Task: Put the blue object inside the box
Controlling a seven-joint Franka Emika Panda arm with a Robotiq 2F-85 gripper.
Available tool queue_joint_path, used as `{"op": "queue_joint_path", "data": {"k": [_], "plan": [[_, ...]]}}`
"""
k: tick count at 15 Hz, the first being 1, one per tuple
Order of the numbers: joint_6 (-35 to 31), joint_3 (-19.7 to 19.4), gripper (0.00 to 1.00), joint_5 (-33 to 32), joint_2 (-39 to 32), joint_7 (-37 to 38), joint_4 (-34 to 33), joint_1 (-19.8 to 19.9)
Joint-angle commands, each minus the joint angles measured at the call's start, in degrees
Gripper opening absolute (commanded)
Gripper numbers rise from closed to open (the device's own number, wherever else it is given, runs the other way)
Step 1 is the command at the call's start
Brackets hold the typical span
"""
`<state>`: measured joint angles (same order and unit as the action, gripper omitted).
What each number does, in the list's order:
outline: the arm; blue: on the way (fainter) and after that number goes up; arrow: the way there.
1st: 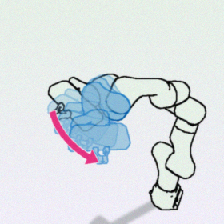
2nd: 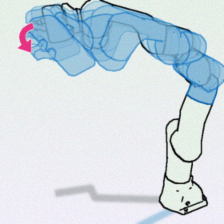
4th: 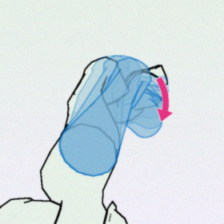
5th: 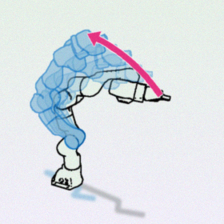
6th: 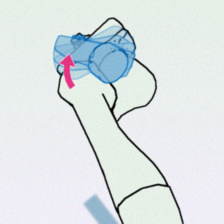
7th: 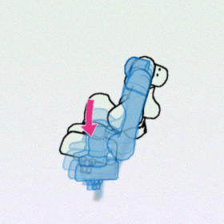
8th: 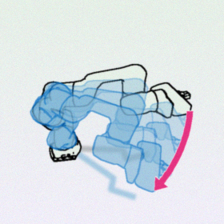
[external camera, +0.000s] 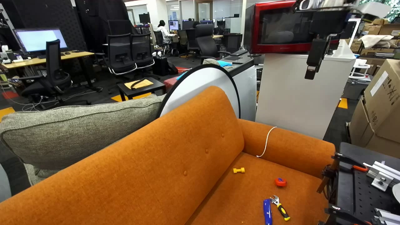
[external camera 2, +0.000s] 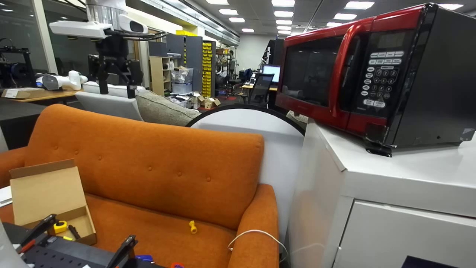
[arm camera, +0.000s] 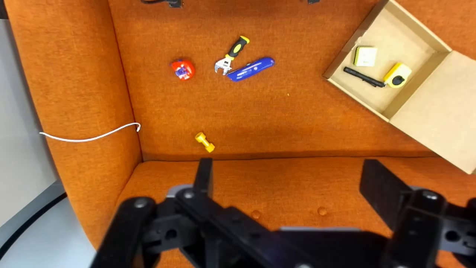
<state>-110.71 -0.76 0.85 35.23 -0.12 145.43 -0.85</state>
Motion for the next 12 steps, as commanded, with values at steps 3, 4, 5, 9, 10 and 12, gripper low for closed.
{"op": "queue_joint_path", "data": {"k": [3, 4, 5, 9, 10, 12], "plan": [[-4.6, -0.2, 1.00, 1.3, -10.2, 0.2, -2.4, 0.2], [-6.2, 0.0, 1.00, 1.0, -12.6, 0.7, -2.5, 0.4], [-7.3, 0.0, 1.00, 1.2, -14.7, 0.9, -2.7, 0.4], [-10.1, 0.1, 1.00, 0.8, -17.8, 0.6, -1.3, 0.4], [-10.4, 0.1, 1.00, 0.8, -19.0, 0.8, -1.8, 0.4], [-10.4, 0.1, 1.00, 0.9, -19.3, 0.9, -2.5, 0.4]]}}
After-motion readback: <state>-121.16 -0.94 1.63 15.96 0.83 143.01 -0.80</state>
